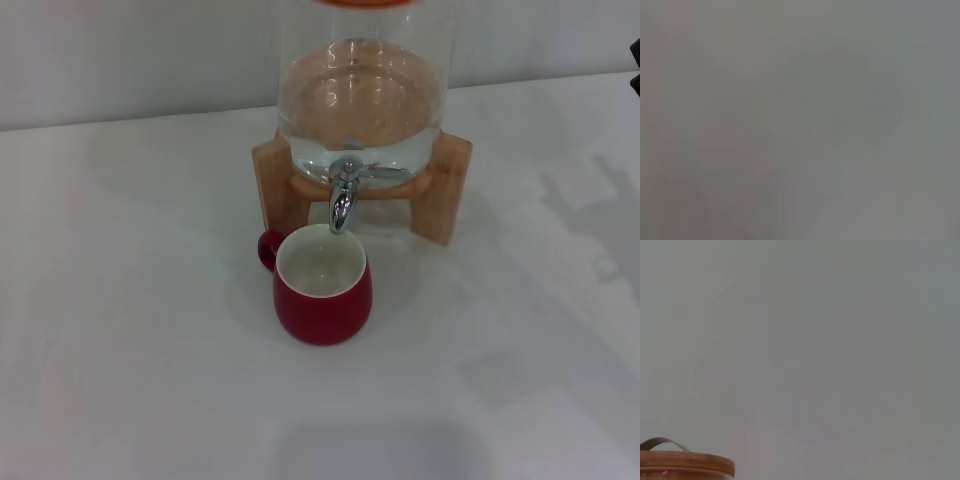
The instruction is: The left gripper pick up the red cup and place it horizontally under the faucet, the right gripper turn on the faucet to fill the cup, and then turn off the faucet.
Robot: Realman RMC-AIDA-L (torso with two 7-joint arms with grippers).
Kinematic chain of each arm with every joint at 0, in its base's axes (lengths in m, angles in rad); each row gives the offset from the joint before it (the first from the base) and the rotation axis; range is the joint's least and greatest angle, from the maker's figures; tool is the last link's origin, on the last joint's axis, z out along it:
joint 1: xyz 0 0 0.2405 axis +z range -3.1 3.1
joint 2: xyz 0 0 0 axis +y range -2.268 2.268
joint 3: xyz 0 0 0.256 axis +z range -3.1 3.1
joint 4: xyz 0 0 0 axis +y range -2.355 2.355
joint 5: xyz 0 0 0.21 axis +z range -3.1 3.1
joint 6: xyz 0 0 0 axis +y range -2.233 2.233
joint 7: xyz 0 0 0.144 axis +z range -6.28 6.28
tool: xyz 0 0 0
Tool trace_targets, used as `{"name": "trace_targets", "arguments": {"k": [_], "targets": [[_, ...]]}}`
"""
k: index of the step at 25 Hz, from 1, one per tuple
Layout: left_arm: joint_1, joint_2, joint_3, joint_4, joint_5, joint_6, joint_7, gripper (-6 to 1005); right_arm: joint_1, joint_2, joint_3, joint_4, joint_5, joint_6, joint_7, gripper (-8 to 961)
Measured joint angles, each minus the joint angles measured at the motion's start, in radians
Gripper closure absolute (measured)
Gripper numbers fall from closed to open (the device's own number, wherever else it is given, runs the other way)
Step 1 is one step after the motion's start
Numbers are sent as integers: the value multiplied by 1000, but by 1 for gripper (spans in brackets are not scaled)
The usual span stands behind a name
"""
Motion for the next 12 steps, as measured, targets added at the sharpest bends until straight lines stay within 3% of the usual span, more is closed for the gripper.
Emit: {"name": "trace_targets", "arguments": {"k": [12], "targets": [[-3,1,1,11,-12,0,0,162,-2,-3,9,-4,25,4,36,98]]}}
